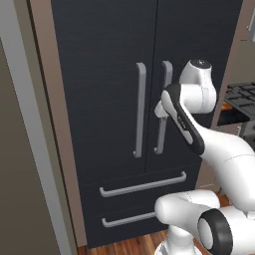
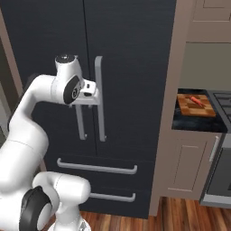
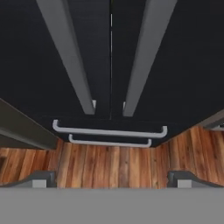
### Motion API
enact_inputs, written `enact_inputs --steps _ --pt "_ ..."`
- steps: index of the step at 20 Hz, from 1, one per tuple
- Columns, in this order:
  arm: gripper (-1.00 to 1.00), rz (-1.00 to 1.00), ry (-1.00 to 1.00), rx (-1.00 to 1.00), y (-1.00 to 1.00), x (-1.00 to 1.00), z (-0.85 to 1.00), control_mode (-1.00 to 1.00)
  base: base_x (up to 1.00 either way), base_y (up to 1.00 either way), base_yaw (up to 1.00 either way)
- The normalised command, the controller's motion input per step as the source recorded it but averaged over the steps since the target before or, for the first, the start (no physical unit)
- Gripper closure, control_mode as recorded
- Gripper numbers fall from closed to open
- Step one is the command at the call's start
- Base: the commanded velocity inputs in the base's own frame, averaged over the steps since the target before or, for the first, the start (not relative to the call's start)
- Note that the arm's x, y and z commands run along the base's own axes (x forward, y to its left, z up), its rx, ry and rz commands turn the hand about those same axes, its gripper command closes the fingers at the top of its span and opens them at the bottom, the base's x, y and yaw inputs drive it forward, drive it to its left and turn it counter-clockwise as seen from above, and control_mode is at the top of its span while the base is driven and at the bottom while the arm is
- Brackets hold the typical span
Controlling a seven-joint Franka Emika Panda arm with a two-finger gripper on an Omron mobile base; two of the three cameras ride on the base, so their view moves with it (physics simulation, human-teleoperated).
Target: Retrieve a lemon from the fridge and place it on the cutting board with the fish.
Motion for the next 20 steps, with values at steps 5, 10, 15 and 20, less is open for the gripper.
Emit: enact_inputs --steps 5,10,15,20 --pt "-1.0 0.0 -0.12 -0.02 -0.06 0.11 -0.1 -1.0 0.0 0.0 0.0" --pt "-1.0 0.0 -0.01 0.0 -0.13 0.54 0.0 -1.0 0.0 0.0 0.0" --pt "-1.0 0.0 0.0 0.0 -0.04 0.64 -0.01 -1.0 0.0 0.0 0.0" --pt "-1.0 0.0 -0.03 0.0 -0.01 0.62 -0.16 -1.0 0.0 0.0 0.0"
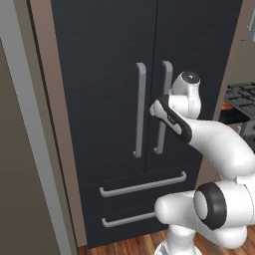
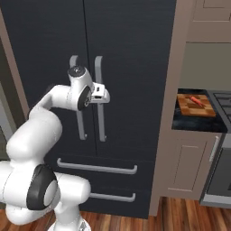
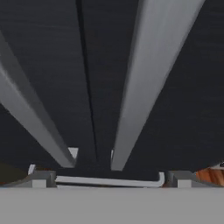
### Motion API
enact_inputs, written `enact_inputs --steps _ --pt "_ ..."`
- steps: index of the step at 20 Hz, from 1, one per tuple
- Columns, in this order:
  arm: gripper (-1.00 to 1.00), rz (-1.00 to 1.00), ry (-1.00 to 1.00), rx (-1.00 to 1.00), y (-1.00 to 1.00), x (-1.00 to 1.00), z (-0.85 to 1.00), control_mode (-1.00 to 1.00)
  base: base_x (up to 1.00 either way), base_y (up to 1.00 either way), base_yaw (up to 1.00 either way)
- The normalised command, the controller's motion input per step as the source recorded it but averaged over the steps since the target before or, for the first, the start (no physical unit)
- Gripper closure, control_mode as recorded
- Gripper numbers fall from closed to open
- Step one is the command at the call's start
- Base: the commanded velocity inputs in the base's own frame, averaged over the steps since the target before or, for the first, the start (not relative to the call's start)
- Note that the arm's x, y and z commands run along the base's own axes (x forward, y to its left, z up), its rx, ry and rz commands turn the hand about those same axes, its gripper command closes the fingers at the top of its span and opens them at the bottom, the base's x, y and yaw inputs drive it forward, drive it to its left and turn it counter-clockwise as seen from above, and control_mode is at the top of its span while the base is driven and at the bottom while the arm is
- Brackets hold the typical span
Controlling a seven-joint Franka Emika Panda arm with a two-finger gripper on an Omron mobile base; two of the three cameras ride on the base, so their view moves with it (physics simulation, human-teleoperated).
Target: Retrieve a lemon from the fridge and place it on the cutting board with the fish.
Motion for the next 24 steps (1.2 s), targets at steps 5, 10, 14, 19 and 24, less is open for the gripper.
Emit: enact_inputs --steps 5,10,14,19,24 --pt "-1.0 0.0 -0.13 0.0 -0.1 0.52 -0.27 -1.0 0.0 0.0 0.0" --pt "-1.0 0.0 -0.09 0.0 -0.11 0.47 -0.08 -1.0 0.0 0.0 0.0" --pt "-1.0 0.0 0.0 0.0 -0.11 0.36 0.0 -1.0 0.0 0.0 0.0" --pt "-1.0 0.0 -0.01 0.0 -0.07 0.32 0.0 -1.0 0.0 0.0 0.0" --pt "-1.0 0.03 -0.09 0.0 0.0 0.38 -0.04 -1.0 0.0 0.0 0.0"
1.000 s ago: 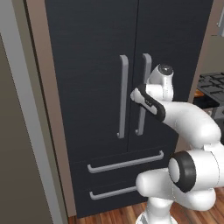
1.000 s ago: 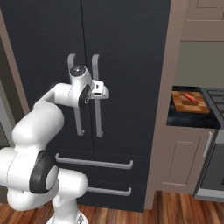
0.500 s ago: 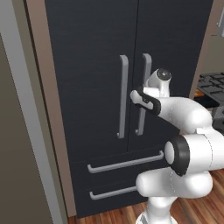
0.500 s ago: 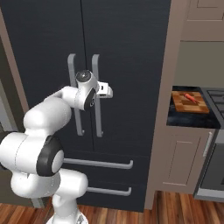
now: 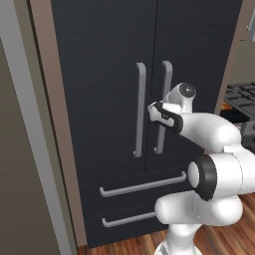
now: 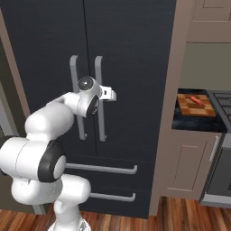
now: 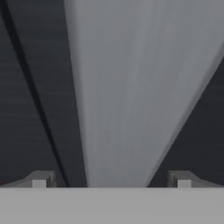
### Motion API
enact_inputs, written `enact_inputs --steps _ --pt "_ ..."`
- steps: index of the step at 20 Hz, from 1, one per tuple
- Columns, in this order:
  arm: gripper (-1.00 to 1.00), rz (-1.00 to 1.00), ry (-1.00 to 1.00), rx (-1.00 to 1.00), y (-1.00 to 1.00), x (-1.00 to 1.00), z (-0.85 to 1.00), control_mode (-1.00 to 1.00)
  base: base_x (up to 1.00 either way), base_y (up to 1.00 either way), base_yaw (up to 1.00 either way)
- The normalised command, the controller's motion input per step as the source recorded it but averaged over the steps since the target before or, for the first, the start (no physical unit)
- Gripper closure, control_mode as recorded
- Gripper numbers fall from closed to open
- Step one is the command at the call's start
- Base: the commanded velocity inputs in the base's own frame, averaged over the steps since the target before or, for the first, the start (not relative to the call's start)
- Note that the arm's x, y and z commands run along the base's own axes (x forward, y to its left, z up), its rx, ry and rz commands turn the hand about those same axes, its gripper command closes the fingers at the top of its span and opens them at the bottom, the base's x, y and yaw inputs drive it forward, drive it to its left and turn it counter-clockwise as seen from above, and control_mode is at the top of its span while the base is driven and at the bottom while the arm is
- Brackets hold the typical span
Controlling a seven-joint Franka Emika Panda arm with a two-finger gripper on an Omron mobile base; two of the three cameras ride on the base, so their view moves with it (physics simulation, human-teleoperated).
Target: Retrieve a lemon from the fridge and place it on the cutting board with the fish.
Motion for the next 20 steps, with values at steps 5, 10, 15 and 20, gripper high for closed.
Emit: enact_inputs --steps 5,10,15,20 --pt "1.0 0.04 -0.09 0.0 0.0 0.48 0.0 -1.0 0.0 0.0 0.0" --pt "1.0 0.0 -0.02 0.0 0.0 0.35 0.0 -1.0 0.0 0.0 0.0" --pt "1.0 0.0 0.03 0.0 -0.05 0.05 0.06 -1.0 0.0 0.0 0.0" --pt "1.0 0.0 0.03 0.0 -0.57 -0.67 0.37 -1.0 0.0 0.0 0.0"
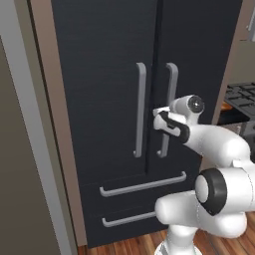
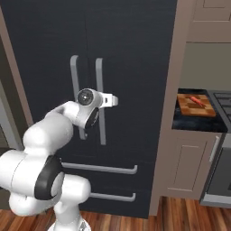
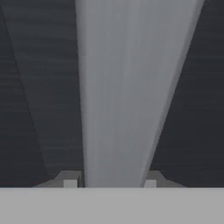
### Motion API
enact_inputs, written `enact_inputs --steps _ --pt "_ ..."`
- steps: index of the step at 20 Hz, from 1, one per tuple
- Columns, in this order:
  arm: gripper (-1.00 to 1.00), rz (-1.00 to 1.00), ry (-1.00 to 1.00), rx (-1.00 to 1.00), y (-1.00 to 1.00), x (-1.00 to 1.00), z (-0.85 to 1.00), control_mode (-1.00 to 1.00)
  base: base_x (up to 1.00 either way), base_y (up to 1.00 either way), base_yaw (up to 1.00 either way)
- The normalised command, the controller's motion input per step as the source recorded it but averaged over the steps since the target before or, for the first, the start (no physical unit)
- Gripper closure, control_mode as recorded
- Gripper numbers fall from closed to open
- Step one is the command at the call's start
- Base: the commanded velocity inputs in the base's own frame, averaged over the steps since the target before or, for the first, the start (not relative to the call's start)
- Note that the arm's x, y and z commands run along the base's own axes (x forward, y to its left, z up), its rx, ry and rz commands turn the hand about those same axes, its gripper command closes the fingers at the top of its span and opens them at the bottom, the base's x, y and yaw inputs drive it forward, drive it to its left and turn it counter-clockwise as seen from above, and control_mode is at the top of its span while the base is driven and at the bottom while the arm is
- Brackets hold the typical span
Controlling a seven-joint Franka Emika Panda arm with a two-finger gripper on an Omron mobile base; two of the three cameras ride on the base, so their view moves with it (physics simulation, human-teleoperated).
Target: Retrieve a lemon from the fridge and place it on the cutting board with the fish.
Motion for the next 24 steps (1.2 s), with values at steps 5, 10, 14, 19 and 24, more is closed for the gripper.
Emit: enact_inputs --steps 5,10,14,19,24 --pt "1.0 0.02 0.03 0.06 -0.92 -1.0 0.46 -1.0 0.0 0.0 0.0" --pt "1.0 0.14 0.01 0.18 -1.0 -1.0 0.38 -1.0 0.0 0.0 0.0" --pt "1.0 0.16 0.01 0.22 -1.0 -1.0 0.39 -1.0 0.0 0.0 0.0" --pt "1.0 0.17 0.01 0.2 -1.0 -0.98 0.23 -1.0 0.0 0.0 0.0" --pt "1.0 0.08 0.04 0.01 -0.43 -0.17 0.0 -1.0 0.0 0.0 0.0"
